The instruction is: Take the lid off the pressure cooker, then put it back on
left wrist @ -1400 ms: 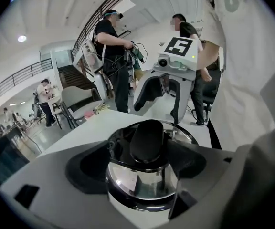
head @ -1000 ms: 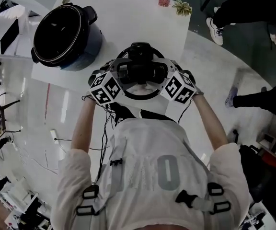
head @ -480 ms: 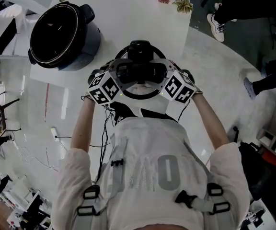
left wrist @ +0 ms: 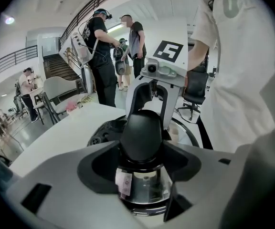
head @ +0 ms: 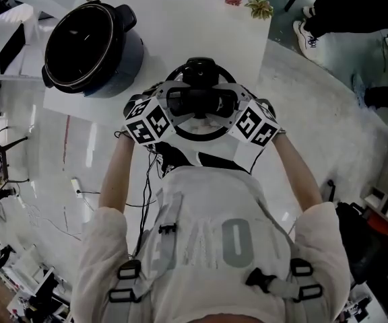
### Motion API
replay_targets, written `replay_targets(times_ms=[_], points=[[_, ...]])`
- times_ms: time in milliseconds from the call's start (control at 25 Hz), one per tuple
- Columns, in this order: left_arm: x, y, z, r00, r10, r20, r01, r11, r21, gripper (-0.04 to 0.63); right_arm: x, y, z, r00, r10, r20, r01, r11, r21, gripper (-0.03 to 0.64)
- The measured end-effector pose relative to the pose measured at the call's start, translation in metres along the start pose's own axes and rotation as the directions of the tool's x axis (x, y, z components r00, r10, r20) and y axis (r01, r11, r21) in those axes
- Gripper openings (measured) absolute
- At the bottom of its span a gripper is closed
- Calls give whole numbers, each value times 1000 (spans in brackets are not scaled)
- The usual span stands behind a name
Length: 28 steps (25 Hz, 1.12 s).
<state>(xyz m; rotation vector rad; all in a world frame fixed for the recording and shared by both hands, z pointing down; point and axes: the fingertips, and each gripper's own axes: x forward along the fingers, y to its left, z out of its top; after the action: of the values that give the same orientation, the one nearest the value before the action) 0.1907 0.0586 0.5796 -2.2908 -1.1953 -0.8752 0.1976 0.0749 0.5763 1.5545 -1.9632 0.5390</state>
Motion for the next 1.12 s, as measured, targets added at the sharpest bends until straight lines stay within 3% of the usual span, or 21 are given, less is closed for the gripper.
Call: replay_targets(times_ms=[360, 640, 960, 1120], points=[[-40, 12, 35, 999, 50, -3, -49, 996, 70, 268, -29, -9, 45, 998, -41, 51, 42, 999, -34, 264], [-99, 26, 74, 992, 123, -5, -122, 987, 102, 264, -63, -14, 113, 990, -51, 135, 64, 994, -93, 262], [-180, 58, 106, 965, 258, -40, -245, 949, 198, 261, -84, -30, 203, 965, -102, 240, 155, 965, -212, 259], [-218, 77, 112, 950, 311, -15, -300, 927, 223, 259, -82, -39, 245, 953, -121, 276, 194, 947, -256, 258]])
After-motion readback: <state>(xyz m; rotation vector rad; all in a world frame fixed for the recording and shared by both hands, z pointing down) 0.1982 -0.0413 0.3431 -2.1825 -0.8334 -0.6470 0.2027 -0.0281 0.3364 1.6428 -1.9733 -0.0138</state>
